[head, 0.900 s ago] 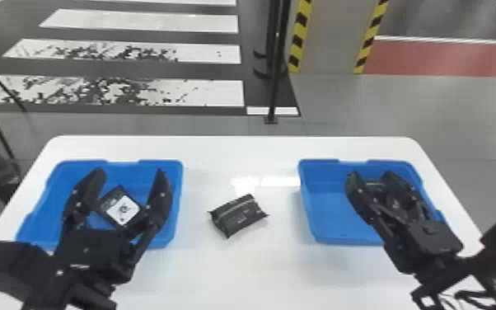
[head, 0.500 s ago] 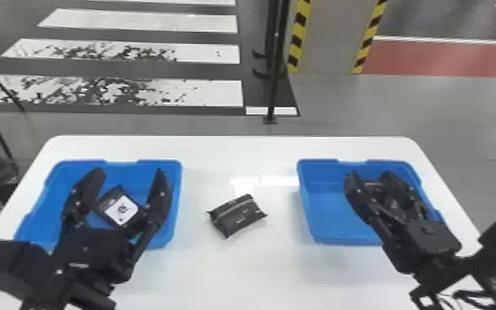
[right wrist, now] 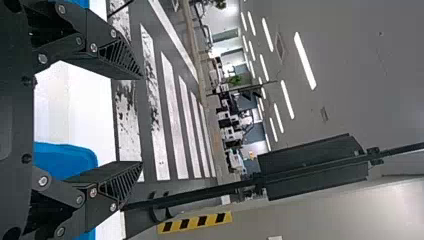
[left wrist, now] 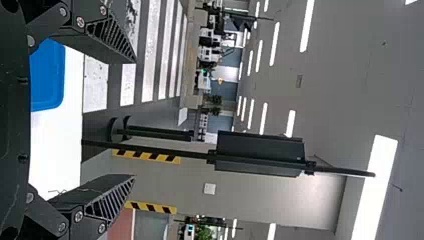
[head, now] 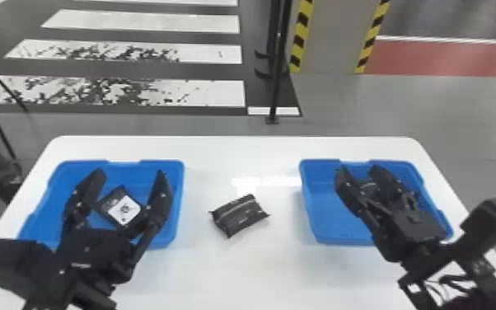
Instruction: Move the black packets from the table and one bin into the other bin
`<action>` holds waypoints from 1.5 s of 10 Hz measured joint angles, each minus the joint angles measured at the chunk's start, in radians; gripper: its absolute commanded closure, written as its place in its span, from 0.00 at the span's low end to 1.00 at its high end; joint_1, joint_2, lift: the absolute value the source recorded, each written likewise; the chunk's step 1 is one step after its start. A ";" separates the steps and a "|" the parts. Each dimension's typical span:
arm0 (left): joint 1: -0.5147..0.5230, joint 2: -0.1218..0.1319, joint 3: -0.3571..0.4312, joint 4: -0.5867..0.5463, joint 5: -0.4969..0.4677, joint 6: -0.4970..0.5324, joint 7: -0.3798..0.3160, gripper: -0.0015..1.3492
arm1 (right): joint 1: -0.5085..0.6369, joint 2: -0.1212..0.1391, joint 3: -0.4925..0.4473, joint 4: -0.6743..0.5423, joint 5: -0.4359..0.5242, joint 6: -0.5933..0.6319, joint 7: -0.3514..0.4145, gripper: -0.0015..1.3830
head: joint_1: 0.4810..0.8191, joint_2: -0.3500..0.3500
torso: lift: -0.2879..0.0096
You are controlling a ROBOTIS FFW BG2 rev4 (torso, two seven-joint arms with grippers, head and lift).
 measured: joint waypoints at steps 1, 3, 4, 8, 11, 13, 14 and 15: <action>-0.001 0.000 -0.001 0.000 0.000 0.004 0.000 0.17 | -0.061 -0.010 0.037 0.029 0.001 0.034 0.024 0.33 | 0.63 0.49 | 0.60; -0.004 0.000 -0.003 0.000 0.002 0.010 0.000 0.17 | -0.178 -0.019 0.081 0.076 0.031 0.166 0.076 0.33 | 0.63 0.54 | 0.60; -0.004 0.000 -0.004 0.000 0.003 0.015 -0.001 0.17 | -0.231 -0.021 0.095 0.087 0.076 0.262 0.099 0.33 | 0.63 0.57 | 0.60; -0.013 0.002 -0.014 0.000 0.004 0.043 -0.002 0.17 | -0.427 -0.039 0.225 0.244 0.180 0.384 0.144 0.33 | 0.63 0.62 | 0.60; -0.017 0.001 -0.017 0.002 0.004 0.066 -0.007 0.17 | -0.585 -0.057 0.371 0.447 0.198 0.405 0.197 0.28 | 0.63 0.68 | 0.60; -0.023 0.000 -0.018 0.008 0.006 0.075 -0.013 0.17 | -0.670 -0.062 0.455 0.579 0.199 0.411 0.211 0.26 | 0.63 0.69 | 0.60; -0.026 0.000 -0.018 0.011 0.008 0.080 -0.016 0.17 | -0.706 -0.062 0.491 0.633 0.199 0.411 0.222 0.26 | 0.63 0.70 | 0.60; -0.030 0.000 -0.018 0.014 0.009 0.084 -0.019 0.17 | -0.743 -0.062 0.527 0.685 0.193 0.411 0.233 0.25 | 0.63 0.70 | 0.60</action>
